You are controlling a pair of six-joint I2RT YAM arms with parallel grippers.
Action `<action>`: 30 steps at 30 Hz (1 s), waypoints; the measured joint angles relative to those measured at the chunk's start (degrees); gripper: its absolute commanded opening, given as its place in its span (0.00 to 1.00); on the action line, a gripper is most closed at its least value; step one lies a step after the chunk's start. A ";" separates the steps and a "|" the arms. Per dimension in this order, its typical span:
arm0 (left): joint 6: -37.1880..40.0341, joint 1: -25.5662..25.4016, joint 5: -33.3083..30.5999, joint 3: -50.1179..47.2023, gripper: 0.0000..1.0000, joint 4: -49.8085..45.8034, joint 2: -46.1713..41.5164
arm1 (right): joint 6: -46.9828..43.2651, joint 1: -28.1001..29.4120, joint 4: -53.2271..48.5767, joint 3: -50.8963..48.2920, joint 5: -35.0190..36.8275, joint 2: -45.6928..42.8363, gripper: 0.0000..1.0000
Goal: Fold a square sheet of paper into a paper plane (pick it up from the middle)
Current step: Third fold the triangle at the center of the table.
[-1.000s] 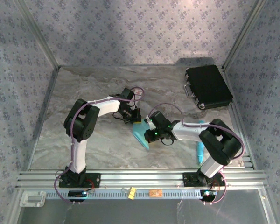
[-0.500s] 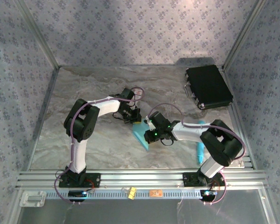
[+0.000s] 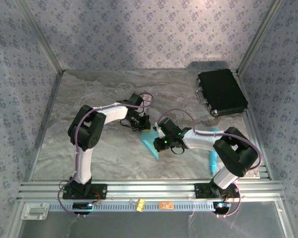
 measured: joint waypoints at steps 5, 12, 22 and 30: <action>0.00 0.00 0.00 0.00 0.06 0.00 0.00 | -0.02 0.00 0.00 1.31 0.20 0.72 0.01; 0.00 0.00 0.00 0.00 0.06 0.00 0.00 | 0.00 0.35 -0.87 1.36 0.20 0.79 0.01; 0.00 0.00 0.00 0.00 0.06 0.00 0.00 | 0.00 0.50 -1.27 1.29 0.17 -0.39 0.01; 0.00 0.00 0.00 0.00 0.06 0.00 0.00 | 0.00 0.61 -1.46 1.29 0.22 0.22 0.01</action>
